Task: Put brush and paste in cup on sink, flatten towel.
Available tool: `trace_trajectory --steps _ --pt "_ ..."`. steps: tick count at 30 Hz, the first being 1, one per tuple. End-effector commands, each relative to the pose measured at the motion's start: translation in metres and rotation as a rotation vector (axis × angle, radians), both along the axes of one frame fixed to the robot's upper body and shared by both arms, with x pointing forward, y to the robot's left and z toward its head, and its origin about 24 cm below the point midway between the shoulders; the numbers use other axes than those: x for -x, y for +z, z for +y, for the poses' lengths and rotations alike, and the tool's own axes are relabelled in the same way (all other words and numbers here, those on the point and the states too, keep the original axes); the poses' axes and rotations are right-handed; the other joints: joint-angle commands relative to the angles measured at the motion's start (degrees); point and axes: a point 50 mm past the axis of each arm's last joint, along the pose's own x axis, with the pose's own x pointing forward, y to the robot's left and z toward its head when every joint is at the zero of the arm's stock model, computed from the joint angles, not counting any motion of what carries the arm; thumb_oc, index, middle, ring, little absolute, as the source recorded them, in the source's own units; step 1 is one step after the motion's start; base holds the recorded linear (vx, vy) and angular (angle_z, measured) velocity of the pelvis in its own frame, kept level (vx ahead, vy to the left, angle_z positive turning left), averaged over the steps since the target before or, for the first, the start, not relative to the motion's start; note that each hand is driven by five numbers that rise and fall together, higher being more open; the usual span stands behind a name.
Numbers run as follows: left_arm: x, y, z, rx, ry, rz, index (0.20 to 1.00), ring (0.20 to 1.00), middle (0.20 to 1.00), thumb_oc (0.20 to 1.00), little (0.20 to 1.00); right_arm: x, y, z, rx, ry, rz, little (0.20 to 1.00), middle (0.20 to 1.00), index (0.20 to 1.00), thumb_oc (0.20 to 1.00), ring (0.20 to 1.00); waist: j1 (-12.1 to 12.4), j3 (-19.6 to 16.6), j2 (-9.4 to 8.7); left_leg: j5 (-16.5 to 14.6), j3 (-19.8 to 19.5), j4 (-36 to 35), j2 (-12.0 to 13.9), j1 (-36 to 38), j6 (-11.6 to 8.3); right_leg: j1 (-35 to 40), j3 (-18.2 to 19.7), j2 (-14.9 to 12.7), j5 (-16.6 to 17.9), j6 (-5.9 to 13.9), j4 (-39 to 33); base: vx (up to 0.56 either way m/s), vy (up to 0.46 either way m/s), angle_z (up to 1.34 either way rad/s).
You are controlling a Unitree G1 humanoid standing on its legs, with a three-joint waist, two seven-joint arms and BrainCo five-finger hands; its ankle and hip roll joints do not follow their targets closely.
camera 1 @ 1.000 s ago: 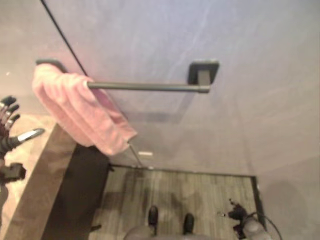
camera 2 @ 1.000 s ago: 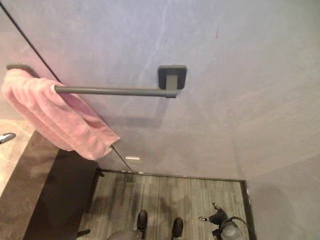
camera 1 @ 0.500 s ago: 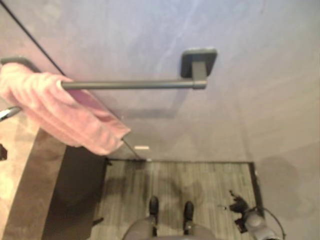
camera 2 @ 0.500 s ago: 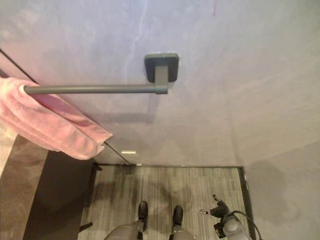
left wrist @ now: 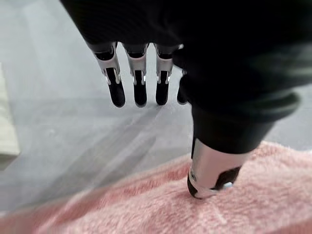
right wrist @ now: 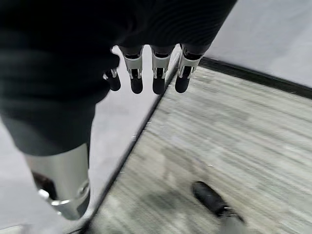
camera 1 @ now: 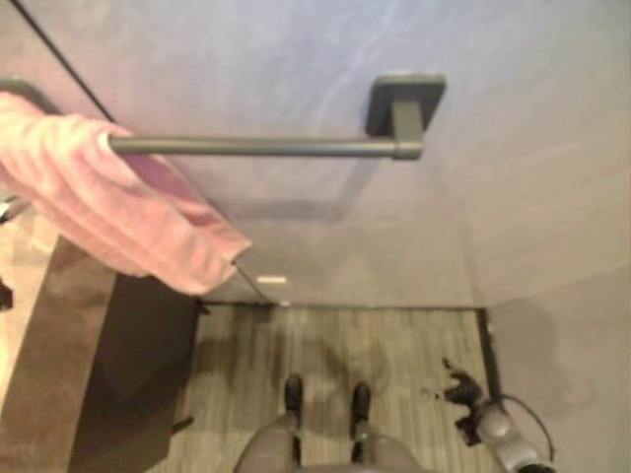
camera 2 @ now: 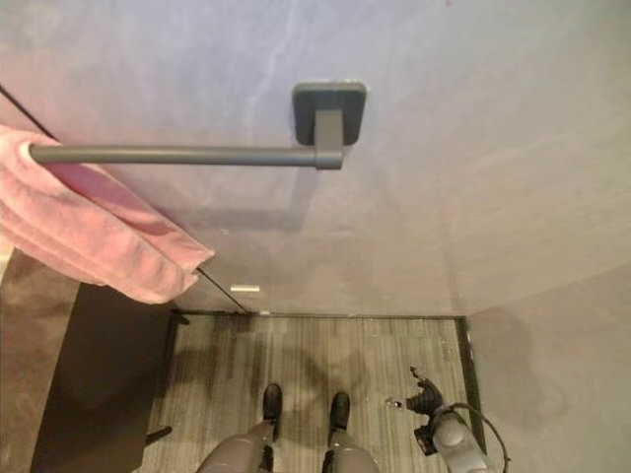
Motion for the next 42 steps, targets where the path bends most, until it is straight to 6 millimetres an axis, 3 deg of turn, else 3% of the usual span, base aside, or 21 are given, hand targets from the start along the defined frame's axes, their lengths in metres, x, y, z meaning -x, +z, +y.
trace_trajectory --steps 1,4,7,9,11,12,16,21,23,24,26,29,35,39,42 --pt "-0.023 0.0 -0.024 -0.093 -0.187 0.115 0.834 0.834 0.834 0.834 0.834 -0.018 0.021 0.003 -0.01 0.088 -0.097 1.0 1.0 1.0 1.0 1.0 -4.4 -1.3 1.33 -2.4 0.9 0.7 0.8 0.1 -0.14 -0.3 1.3 -2.9 2.0 3.8 -0.1 -0.01 -0.022 -0.04" --pt "-0.029 -0.007 -0.027 -0.081 -0.213 0.154 0.774 0.774 0.774 0.774 0.774 -0.029 0.036 0.015 -0.031 0.159 -0.168 1.0 1.0 1.0 1.0 1.0 -4.7 -1.2 1.17 -2.4 0.9 0.7 1.1 0.3 -0.22 -0.3 1.5 -2.8 1.9 3.65 -0.1 -0.01 -0.013 -0.04" --pt "-0.034 -0.016 -0.03 -0.064 -0.233 0.191 0.768 0.768 0.768 0.768 0.768 -0.039 0.055 0.026 -0.06 0.225 -0.251 1.0 1.0 1.0 1.0 1.0 -4.9 -1.1 1.08 -2.4 1.1 0.7 1.3 0.5 -0.27 -0.1 1.6 -2.7 1.8 3.55 -0.1 -0.03 -0.019 -0.12" --pt "-0.037 -0.02 -0.033 -0.061 -0.249 0.214 0.74 0.74 0.74 0.74 0.74 -0.05 0.079 0.042 -0.106 0.314 -0.348 1.0 1.0 1.0 1.0 1.0 -5.1 -1.0 0.99 -2.4 1.2 0.7 1.4 0.7 -0.28 0.0 1.7 -2.6 1.8 3.51 -0.1 -0.04 -0.022 -0.13" --pt "-0.039 -0.022 -0.034 -0.059 -0.256 0.223 0.749 0.749 0.749 0.749 0.749 -0.052 0.086 0.046 -0.116 0.343 -0.372 1.0 1.0 1.0 1.0 1.0 -5.1 -1.0 1.02 -2.4 1.3 0.7 1.4 0.8 -0.29 0.0 1.7 -2.6 1.7 3.49 -0.1 -0.03 -0.01 -0.08" --pt "-0.04 -0.024 -0.036 -0.055 -0.264 0.233 0.718 0.718 0.718 0.718 0.718 -0.057 0.096 0.052 -0.128 0.376 -0.407 1.0 1.0 1.0 1.0 1.0 -5.1 -0.9 1.04 -2.4 1.3 0.7 1.5 0.8 -0.27 0.0 1.8 -2.6 1.7 3.47 -0.1 -0.05 -0.009 -0.13" --pt "-0.043 -0.029 -0.039 -0.051 -0.269 0.252 0.718 0.718 0.718 0.718 0.718 -0.071 0.132 0.08 -0.196 0.497 -0.54 1.0 1.0 1.0 1.0 1.0 -4.8 -1.1 1.03 -2.4 1.8 0.7 1.7 0.8 -0.2 -0.2 2.1 -2.5 1.8 3.32 -0.1 -0.05 -0.002 -0.08" --pt "-0.047 -0.028 -0.042 -0.042 -0.274 0.239 0.696 0.696 0.696 0.696 0.696 -0.084 0.16 0.109 -0.274 0.589 -0.63 1.0 1.0 1.0 1.0 1.0 -4.2 -1.1 0.88 -2.3 1.9 0.7 1.8 0.6 -0.16 -0.4 2.1 -2.5 2.1 3.13 -0.1 -0.05 0.005 -0.05" --pt "-0.05 -0.024 -0.045 -0.041 -0.281 0.223 0.598 0.598 0.598 0.598 0.598 -0.095 0.181 0.131 -0.323 0.655 -0.696 1.0 1.0 1.0 1.0 1.0 -3.5 -1.1 0.78 -2.2 1.9 0.7 1.8 0.5 -0.18 -0.5 1.9 -2.5 2.2 3.04 -0.1 -0.05 0.009 -0.03" --pt "-0.049 -0.023 -0.045 -0.041 -0.281 0.222 0.598 0.598 0.598 0.598 0.598 -0.095 0.182 0.131 -0.323 0.655 -0.697 1.0 1.0 1.0 1.0 1.0 -3.6 -1.1 0.77 -2.2 1.9 0.7 1.8 0.5 -0.18 -0.5 1.9 -2.5 2.2 3.04 -0.1 0.0 0.0 0.0" --pt "-0.05 -0.014 -0.048 -0.048 -0.291 0.192 0.598 0.598 0.598 0.598 0.598 -0.102 0.205 0.149 -0.354 0.721 -0.765 1.0 1.0 1.0 1.0 1.0 -2.8 -1.0 0.69 -2.0 1.8 0.7 1.7 0.3 -0.23 -0.5 1.9 -2.5 2.3 2.95 -0.1 -0.04 0.003 0.02" --pt "-0.051 -0.005 -0.053 -0.059 -0.305 0.158 0.583 0.583 0.583 0.583 0.583 -0.105 0.219 0.163 -0.387 0.759 -0.804 1.0 1.0 1.0 1.0 1.0 -2.2 -0.9 0.52 -1.9 1.7 0.7 1.7 0.2 -0.33 -0.5 1.7 -2.5 2.4 2.88 -0.1 -0.05 -0.009 0.02" --pt "-0.036 0.019 -0.075 -0.145 -0.416 0.08 0.592 0.592 0.592 0.592 0.592 -0.106 0.234 0.164 -0.382 0.776 -0.856 1.0 1.0 1.0 1.0 1.0 -0.9 -0.9 0.71 -2.0 1.4 0.7 1.7 0.6 -0.37 0.3 1.5 -2.6 2.3 2.69 -0.1 -0.01 -0.016 0.03" --pt "-0.028 0.02 -0.075 -0.18 -0.413 0.083 0.526 0.526 0.526 0.526 0.526 -0.103 0.235 0.163 -0.392 0.793 -0.854 1.0 1.0 1.0 1.0 1.0 -0.5 -1.3 0.97 -2.0 1.5 0.7 1.7 1.2 -0.38 0.8 1.4 -2.6 2.1 2.63 -0.1 0.0 -0.006 -0.01" --pt "-0.016 0.021 -0.079 -0.21 -0.437 0.078 0.52 0.52 0.52 0.52 0.52 -0.102 0.234 0.155 -0.348 0.78 -0.867 1.0 1.0 1.0 1.0 1.0 0.2 -1.7 1.41 -2.2 1.3 0.7 1.9 2.0 -0.46 1.9 1.0 -2.6 1.5 2.48 -0.1 0.01 -0.039 -0.02"
